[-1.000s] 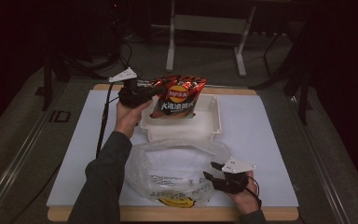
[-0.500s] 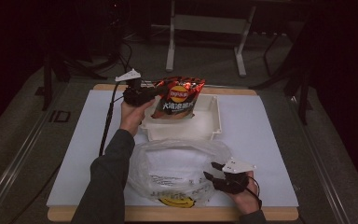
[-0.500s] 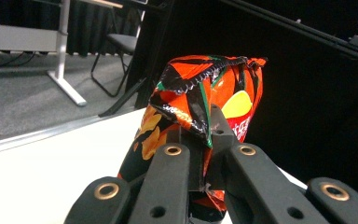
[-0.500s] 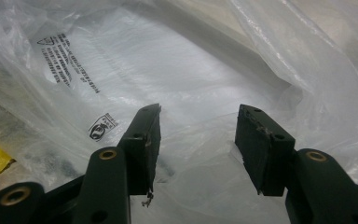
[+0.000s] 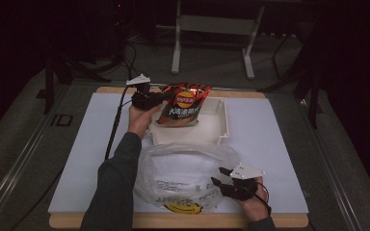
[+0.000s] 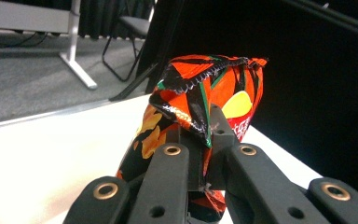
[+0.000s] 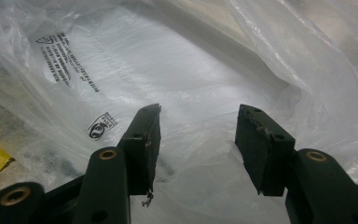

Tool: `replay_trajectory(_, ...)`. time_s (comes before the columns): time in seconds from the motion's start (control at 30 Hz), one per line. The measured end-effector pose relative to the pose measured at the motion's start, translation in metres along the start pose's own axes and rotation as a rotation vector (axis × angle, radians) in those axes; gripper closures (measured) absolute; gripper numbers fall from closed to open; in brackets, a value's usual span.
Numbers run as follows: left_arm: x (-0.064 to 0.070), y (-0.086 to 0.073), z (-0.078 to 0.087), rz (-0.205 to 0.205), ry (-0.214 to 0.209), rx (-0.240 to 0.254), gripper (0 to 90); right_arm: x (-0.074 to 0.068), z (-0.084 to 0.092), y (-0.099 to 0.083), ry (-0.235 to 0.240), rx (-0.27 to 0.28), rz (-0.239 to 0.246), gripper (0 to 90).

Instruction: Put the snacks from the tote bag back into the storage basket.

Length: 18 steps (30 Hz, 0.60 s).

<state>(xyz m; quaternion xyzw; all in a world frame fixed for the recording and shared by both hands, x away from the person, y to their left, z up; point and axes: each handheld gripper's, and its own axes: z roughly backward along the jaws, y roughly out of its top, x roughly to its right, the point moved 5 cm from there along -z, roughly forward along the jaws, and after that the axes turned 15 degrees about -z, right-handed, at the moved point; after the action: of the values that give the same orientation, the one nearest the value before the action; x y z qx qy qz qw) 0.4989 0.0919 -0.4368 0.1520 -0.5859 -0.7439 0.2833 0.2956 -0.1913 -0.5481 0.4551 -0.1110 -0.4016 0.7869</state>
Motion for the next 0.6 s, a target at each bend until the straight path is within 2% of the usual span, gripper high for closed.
replay_trajectory(0.1, -0.003, -0.003, -0.001, 0.012, 0.015, -0.005, 86.4, 0.0, 0.0, 0.0, -0.001, 0.0, -0.001, 49.6)
replay_trajectory(0.2, -0.007, -0.007, -0.004, 0.012, 0.061, -0.039, 81.3, 0.0, 0.0, 0.0, -0.002, -0.001, -0.001, 49.6)
replay_trajectory(0.27, -0.009, -0.01, -0.006, 0.013, 0.072, -0.059, 77.6, 0.0, 0.001, 0.0, -0.002, 0.001, -0.002, 49.6)
replay_trajectory(0.4, -0.01, -0.018, -0.012, -0.015, 0.103, -0.133, 70.6, 0.001, 0.001, 0.0, -0.003, 0.004, -0.003, 49.6)
replay_trajectory(0.5, -0.012, -0.025, -0.016, -0.014, 0.132, -0.183, 67.5, 0.001, 0.002, 0.0, -0.003, 0.003, -0.002, 49.6)
replay_trajectory(0.6, -0.014, -0.03, -0.018, 0.002, 0.145, -0.189, 65.2, 0.001, 0.001, -0.001, -0.003, 0.002, -0.002, 49.6)
